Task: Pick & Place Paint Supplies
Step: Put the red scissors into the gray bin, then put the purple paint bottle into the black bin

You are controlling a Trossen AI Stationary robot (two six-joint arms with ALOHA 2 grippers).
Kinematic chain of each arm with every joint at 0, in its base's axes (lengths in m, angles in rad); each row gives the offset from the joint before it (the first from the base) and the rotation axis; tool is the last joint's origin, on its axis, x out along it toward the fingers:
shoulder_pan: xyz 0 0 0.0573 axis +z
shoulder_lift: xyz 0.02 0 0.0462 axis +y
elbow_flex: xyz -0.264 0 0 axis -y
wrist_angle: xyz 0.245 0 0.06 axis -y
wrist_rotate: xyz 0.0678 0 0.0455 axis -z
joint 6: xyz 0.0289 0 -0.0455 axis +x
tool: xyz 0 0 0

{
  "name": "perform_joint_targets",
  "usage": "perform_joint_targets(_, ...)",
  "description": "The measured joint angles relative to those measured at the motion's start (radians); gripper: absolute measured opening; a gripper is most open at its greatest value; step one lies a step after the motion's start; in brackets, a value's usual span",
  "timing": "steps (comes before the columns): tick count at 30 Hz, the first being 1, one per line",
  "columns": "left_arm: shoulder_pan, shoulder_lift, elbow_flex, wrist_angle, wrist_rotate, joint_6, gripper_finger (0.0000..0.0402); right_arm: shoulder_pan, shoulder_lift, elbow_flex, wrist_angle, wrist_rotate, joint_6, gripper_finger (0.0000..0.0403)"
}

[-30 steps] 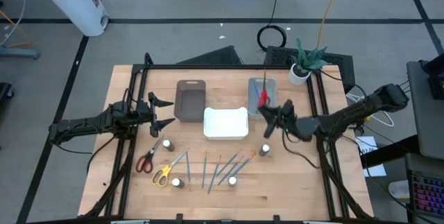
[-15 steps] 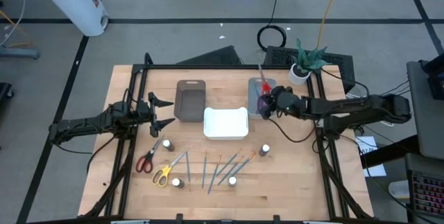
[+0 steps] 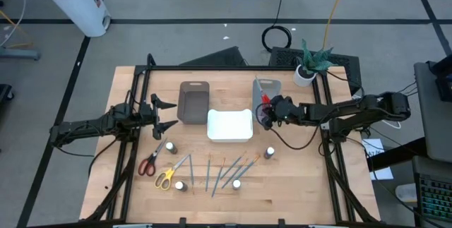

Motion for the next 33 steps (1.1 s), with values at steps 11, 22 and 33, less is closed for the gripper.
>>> perform_joint_targets(11, 0.0, 0.0, 0.0, 0.0, 0.0, 0.0, 0.0333, 0.026, 0.006, 0.0, -0.012, 0.001, 0.043, 0.0015)
perform_joint_targets(22, 0.0, 0.0, 0.0, 0.0, 0.0, 0.0, 0.0333, 0.026, 0.005, 0.0, -0.027, 0.001, 0.049, 0.0049)
perform_joint_targets(33, 0.0, 0.0, 0.0, 0.0, 0.0, 0.0, 0.0333, 0.016, 0.005, 0.0, -0.001, 0.0, -0.014, 0.0097)
